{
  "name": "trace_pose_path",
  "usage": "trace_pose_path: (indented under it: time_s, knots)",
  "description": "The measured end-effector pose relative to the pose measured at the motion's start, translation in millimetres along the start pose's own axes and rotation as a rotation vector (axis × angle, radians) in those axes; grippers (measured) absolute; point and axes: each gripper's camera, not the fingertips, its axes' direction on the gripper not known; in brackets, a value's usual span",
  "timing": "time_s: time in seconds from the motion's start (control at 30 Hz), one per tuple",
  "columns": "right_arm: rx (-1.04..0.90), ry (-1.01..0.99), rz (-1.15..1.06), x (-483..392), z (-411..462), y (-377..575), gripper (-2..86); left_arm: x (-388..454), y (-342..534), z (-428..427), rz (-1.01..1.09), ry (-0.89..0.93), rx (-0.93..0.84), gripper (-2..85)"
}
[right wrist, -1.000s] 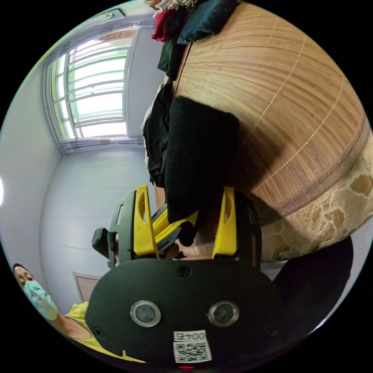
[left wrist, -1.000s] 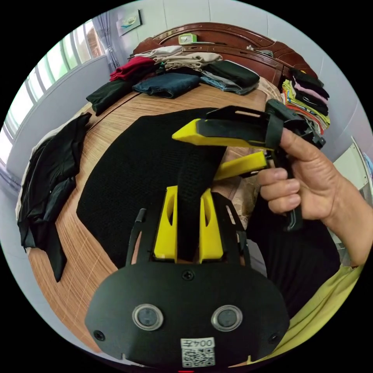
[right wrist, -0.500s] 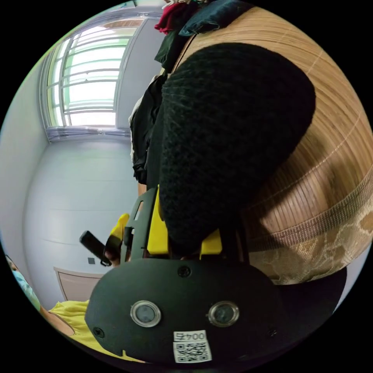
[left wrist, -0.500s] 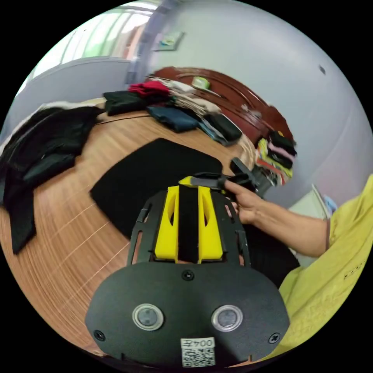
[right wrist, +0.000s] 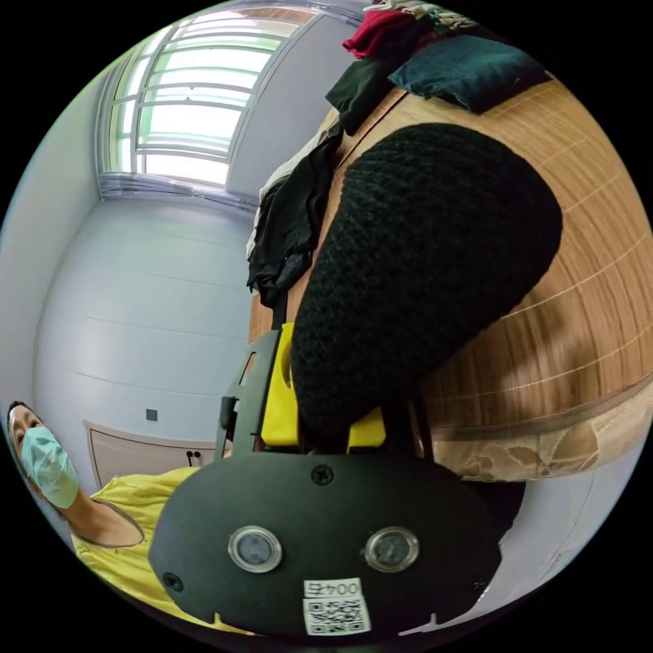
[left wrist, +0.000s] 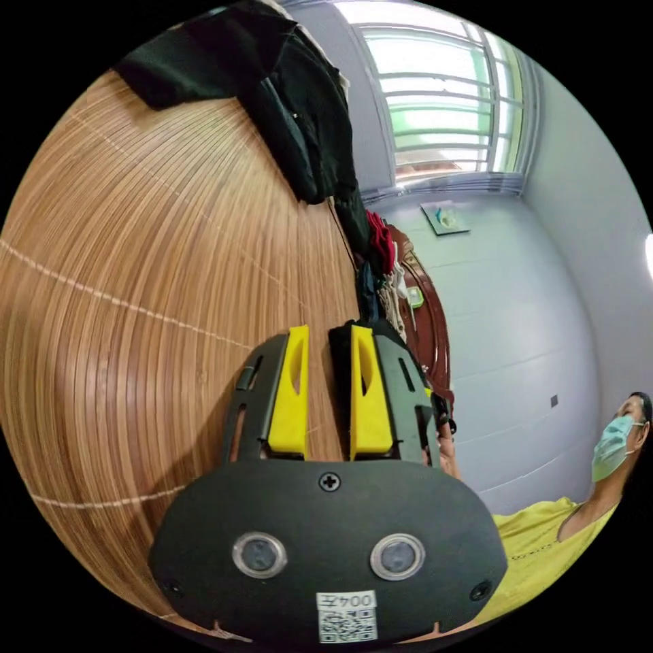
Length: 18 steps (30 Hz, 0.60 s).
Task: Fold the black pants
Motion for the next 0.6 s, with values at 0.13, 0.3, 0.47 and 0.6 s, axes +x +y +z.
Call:
trace_pose_path:
  time_s: [0.13,0.3,0.47,0.6]
  knots:
    - [-0.012,0.014,-0.04,-3.4,-21.4,-30.0,9.5,-19.3,0.3,16.3,0.018,-0.061,-0.018,4.1]
    - [-0.015,0.022,-0.101,-22.8,-44.7,-89.8,9.4,-44.8,-3.8,34.8,-0.006,-0.072,-0.018,1.1]
    - [0.065,0.029,-0.17,-44.1,-77.0,-187.0,9.4,-64.5,-9.2,54.3,0.006,-0.068,-0.029,0.6]
    - [0.168,0.003,-0.209,-47.5,-111.8,-256.4,9.6,-75.0,-12.7,67.6,0.015,-0.078,-0.038,0.6]
